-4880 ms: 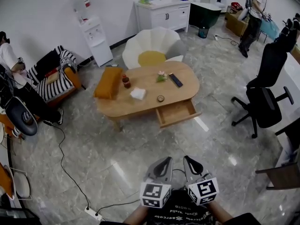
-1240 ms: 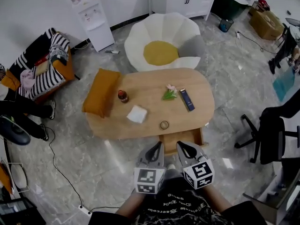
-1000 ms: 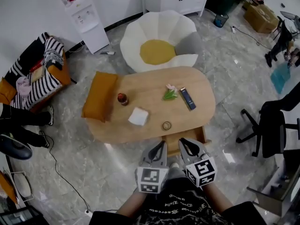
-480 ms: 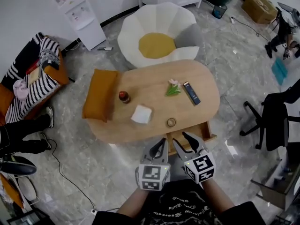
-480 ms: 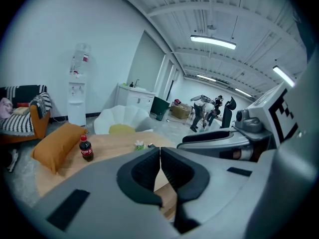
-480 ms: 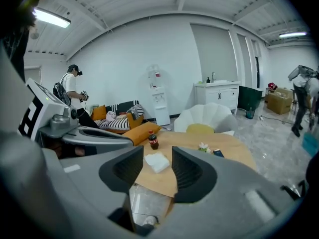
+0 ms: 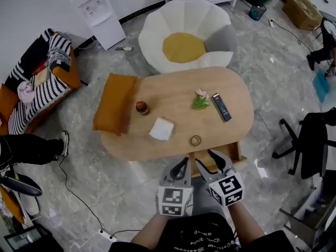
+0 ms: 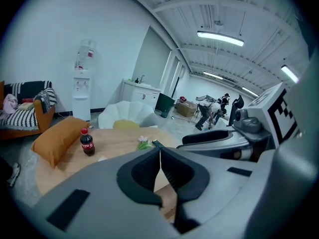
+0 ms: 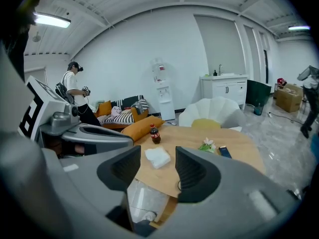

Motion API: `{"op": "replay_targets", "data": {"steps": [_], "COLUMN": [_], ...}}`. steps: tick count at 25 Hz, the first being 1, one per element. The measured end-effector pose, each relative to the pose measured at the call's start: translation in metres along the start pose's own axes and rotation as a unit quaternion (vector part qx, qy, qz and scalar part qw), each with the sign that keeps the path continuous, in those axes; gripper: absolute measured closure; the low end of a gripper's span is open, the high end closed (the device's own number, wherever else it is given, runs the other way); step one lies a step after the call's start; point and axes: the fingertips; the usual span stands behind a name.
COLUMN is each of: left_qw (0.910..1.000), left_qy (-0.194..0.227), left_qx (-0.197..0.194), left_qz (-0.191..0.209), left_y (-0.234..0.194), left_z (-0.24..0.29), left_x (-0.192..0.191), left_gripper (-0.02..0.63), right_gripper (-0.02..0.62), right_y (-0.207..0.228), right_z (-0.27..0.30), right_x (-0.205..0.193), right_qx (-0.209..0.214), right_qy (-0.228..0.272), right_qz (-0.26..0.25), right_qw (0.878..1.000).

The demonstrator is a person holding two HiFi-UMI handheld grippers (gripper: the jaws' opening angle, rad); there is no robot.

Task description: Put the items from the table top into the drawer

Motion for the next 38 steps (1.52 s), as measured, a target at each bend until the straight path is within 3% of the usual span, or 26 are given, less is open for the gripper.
{"op": "replay_targets", "data": {"steps": [4,10,19,38], "left_qw": [0.9999,0.9983,0.9979,0.9951], "left_qy": [-0.01,-0.003,-0.019,-0.048], "left_qx": [0.002,0.034,0.055,0.071], "left_qz": [0.002,-0.047,-0.027,-0.048], "left_y": [-0.001,-0.012,-0.019,-0.039], "left_z": [0.013,0.034,0.069,0.135], "left_x": [-0.008,-0.016,-0.05,-0.127], "left_gripper": [0.594,0.594,0.594,0.594], "right_gripper": [0.365,0.348,0.344,0.304], "right_y": [0.009,0.025,0.051,0.099], "right_z": [0.013,0.034,0.065,0.14], "right_x": [-0.004,-0.019,-0.057,-0.123], "right_qx": [0.0,0.001,0.004,-0.001], "right_qy": [-0.005,-0.02,-0.051,-0.097], "right_qz": [-0.003,-0.005,-0.007,-0.007], "right_qw": [1.0,1.0,0.999,0.995]}}
Point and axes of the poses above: the fingertips, and each gripper's own axes: z forward along the fingers, y to its right, x out of its top, and after that the axes turned 8 degrees about z, right-handed
